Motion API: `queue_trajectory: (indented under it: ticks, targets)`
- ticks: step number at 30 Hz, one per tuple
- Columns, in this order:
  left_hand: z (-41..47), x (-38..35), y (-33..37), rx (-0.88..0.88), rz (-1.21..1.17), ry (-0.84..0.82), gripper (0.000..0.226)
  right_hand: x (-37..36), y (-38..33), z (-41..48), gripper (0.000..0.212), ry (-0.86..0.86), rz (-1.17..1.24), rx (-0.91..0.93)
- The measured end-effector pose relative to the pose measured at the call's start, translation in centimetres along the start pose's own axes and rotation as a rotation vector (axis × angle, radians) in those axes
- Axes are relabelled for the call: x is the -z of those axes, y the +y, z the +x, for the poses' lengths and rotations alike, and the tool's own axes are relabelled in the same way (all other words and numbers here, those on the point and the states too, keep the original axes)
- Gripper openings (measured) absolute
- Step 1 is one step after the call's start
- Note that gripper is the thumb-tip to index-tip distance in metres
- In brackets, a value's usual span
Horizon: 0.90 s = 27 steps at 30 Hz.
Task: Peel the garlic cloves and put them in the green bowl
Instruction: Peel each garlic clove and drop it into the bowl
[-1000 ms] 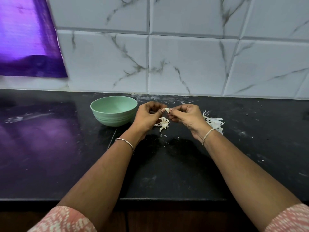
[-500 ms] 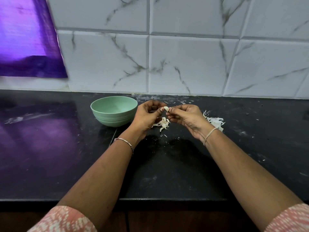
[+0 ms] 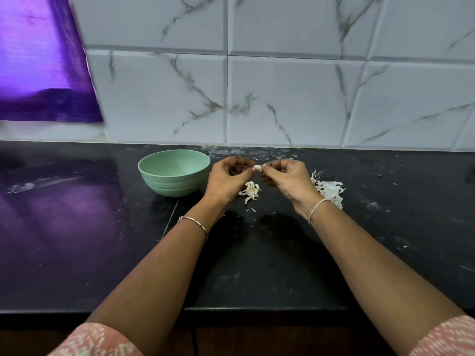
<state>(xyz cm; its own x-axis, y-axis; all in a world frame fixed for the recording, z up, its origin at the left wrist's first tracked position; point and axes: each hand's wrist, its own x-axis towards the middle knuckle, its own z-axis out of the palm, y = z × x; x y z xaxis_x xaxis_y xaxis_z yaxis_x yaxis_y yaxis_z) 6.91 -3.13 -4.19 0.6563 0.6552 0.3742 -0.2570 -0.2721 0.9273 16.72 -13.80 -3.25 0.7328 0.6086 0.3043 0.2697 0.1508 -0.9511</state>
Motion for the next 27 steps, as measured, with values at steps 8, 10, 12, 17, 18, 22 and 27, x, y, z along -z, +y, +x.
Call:
queue_trajectory:
  ticks: [8,10,12,17,18,22,27]
  targets:
    - [-0.1,0.0,0.1,0.077,-0.095,0.014,0.008,-0.3,0.9,0.6,0.003,0.057,-0.404,0.257]
    - [-0.2,0.0,0.2,0.114,-0.158,-0.006,0.011,-0.4,0.7,0.4,0.004,0.041,-0.511,0.327]
    - [-0.3,0.1,0.3,0.153,-0.207,-0.029,0.012,-0.5,0.4,0.2,0.006,0.041,-0.563,0.361]
    - [-0.2,0.2,0.0,0.207,-0.297,-0.061,0.013,1.4,0.1,0.8,0.01,0.065,-0.779,0.361]
    - [-0.2,0.2,0.0,0.22,-0.317,-0.072,0.013,2.1,0.0,1.0,0.013,0.053,-0.855,0.349]
    - [-0.3,0.4,-0.1,0.258,-0.351,-0.143,0.016,6.0,-0.3,1.7,0.02,0.114,-1.054,0.239]
    - [-0.3,0.4,-0.3,0.286,-0.348,-0.188,0.02,9.6,0.0,1.8,0.012,0.115,-1.178,0.037]
